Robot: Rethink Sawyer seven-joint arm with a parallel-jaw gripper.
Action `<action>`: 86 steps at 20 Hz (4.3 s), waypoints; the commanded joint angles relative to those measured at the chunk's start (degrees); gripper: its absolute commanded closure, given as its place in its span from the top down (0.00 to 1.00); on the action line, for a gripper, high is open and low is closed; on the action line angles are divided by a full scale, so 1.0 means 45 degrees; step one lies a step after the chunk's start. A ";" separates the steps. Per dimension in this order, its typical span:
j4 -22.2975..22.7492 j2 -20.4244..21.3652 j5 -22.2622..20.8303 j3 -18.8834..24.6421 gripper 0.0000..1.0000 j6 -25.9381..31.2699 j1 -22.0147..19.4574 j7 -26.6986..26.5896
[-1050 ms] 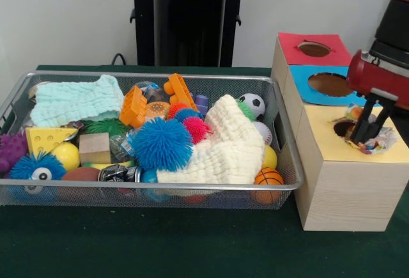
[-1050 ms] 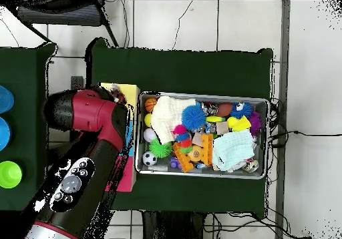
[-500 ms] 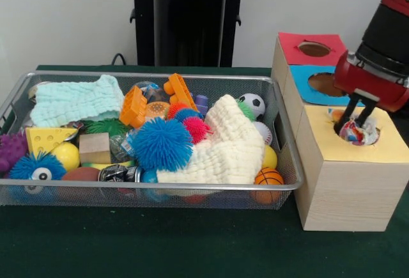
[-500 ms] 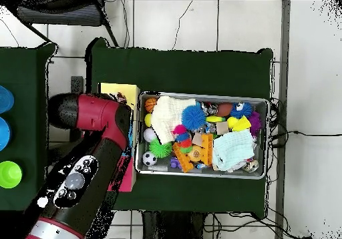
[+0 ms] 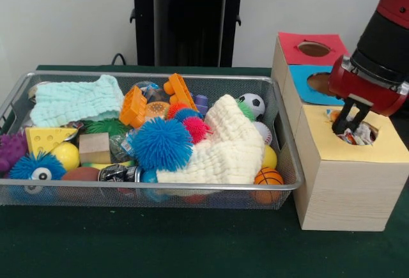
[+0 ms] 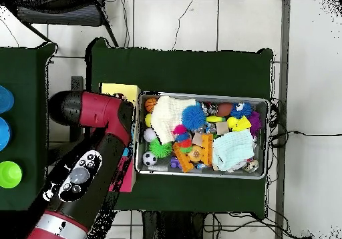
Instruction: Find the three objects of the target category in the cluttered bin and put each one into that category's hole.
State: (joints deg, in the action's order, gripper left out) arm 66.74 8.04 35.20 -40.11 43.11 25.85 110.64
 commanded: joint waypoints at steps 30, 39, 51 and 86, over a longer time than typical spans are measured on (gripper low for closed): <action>0.3819 0.1403 -0.1162 0.7173 0.00 -0.4176 -0.3117 0.1444; 0.4360 0.2955 -0.1676 0.5885 0.00 -0.2865 -0.2580 0.1531; 0.5032 0.3857 -0.2319 0.6550 0.00 -0.4336 -0.3259 0.1144; 0.6744 0.6994 -0.6604 0.9145 1.00 -0.5246 -0.7624 -0.0836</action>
State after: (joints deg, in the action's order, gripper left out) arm 88.07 40.33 11.70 -6.60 23.35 -7.71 110.63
